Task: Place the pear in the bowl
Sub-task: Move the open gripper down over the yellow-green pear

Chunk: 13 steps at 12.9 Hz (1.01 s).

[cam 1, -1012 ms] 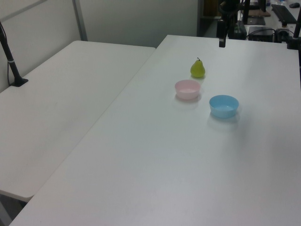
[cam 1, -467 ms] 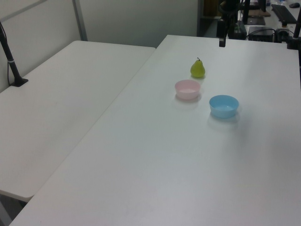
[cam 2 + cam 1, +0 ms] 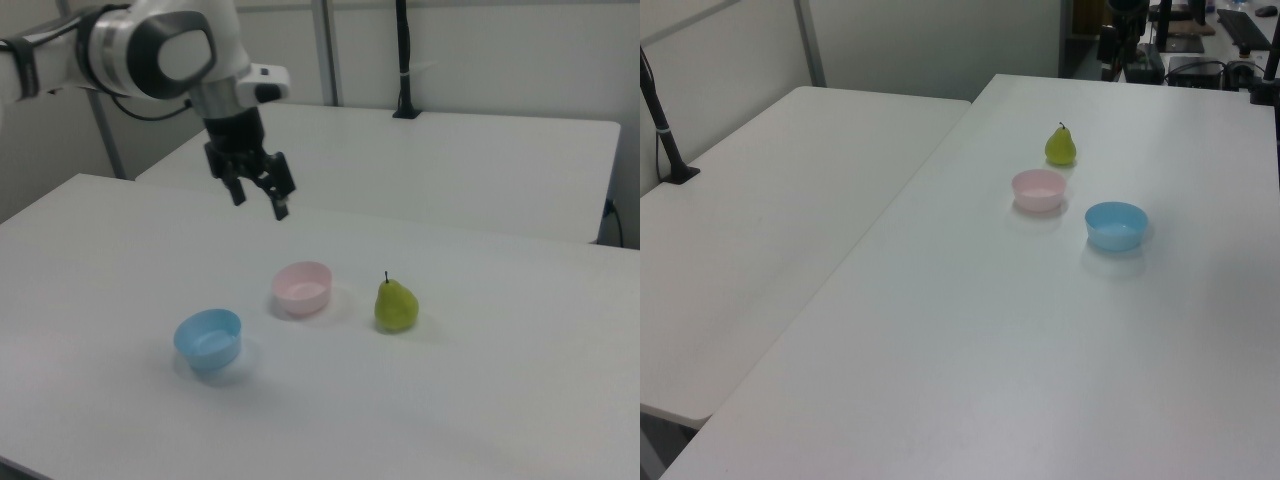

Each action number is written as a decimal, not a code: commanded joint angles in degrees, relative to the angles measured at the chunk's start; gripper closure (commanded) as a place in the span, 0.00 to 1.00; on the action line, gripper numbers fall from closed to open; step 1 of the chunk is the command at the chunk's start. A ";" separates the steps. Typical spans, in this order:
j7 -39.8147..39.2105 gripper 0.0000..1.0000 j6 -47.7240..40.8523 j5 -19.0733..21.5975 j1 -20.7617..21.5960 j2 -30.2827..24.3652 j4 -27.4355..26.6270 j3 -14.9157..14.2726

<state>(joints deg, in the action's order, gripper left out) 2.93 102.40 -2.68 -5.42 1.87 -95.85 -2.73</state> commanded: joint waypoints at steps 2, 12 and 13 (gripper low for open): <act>-2.23 0.00 7.97 1.10 -3.45 7.87 3.83 -0.17; -2.49 0.00 29.07 -0.92 -7.76 22.20 3.83 -0.17; -3.19 0.00 30.65 -1.53 -8.11 23.43 3.83 -0.17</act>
<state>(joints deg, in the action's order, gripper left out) 1.93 129.87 -3.01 -12.32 22.75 -92.88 -2.93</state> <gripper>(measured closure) 0.000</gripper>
